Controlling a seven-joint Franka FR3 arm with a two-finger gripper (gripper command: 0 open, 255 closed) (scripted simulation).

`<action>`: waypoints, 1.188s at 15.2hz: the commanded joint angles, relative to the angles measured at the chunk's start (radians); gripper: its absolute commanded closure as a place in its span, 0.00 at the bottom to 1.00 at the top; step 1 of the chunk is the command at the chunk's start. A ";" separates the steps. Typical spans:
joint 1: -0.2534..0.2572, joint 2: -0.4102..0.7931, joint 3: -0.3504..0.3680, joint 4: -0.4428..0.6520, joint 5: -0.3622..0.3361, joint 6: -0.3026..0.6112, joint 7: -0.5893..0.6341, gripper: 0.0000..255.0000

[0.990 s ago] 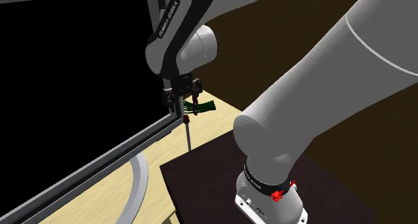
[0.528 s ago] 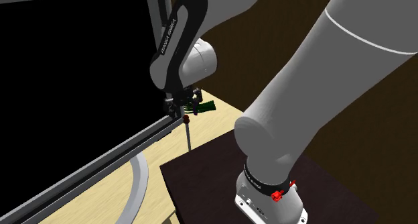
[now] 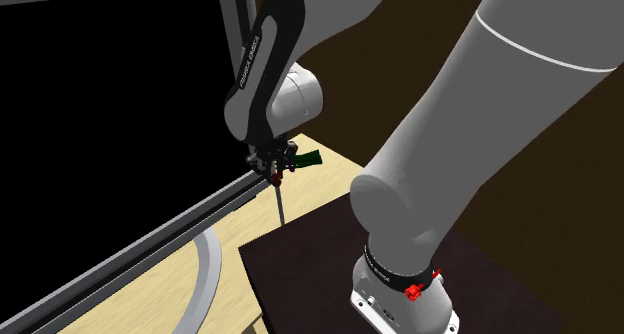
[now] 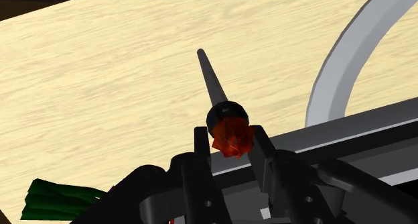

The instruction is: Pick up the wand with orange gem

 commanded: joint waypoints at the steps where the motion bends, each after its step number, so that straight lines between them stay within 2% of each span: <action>1: 0.004 0.040 0.005 0.003 -0.004 -0.026 -0.071 1.00; 2: 0.005 0.027 -0.025 0.022 -0.020 -0.060 -0.084 1.00; 5: 0.029 -0.028 -0.051 0.027 -0.026 -0.120 -0.080 1.00; 18: 0.033 -0.213 -0.061 0.077 -0.023 -0.356 -0.084 1.00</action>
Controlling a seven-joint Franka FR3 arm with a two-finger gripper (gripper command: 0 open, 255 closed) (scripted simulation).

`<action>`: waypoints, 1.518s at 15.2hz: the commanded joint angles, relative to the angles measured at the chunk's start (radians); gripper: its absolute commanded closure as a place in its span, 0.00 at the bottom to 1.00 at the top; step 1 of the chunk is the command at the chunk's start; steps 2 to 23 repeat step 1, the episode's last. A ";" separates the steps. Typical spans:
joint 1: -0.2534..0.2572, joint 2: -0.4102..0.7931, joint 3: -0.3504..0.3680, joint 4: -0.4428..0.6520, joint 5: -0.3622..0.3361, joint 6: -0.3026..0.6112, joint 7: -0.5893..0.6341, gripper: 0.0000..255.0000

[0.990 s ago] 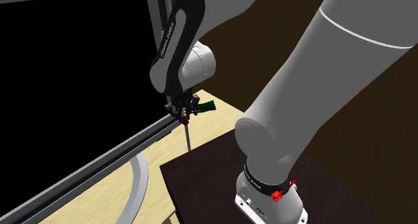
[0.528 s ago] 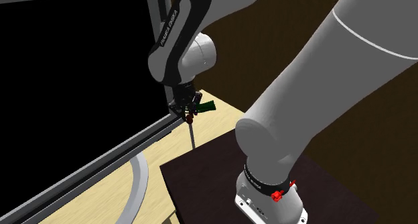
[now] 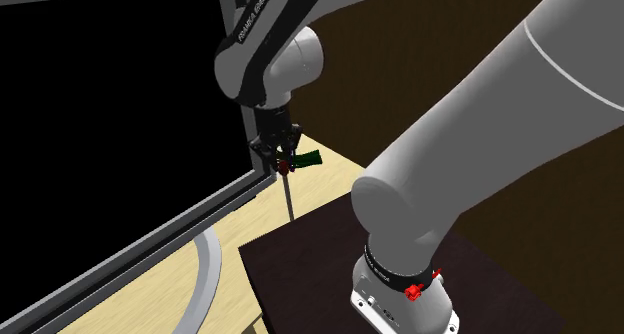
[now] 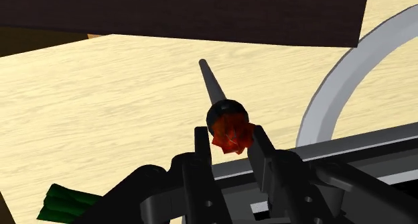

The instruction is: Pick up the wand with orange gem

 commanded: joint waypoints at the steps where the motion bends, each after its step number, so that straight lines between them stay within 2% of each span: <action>1: 0.002 -0.024 0.002 0.010 -0.002 0.033 -0.003 1.00; 23: 0.002 -0.024 0.002 0.010 -0.002 0.033 -0.003 1.00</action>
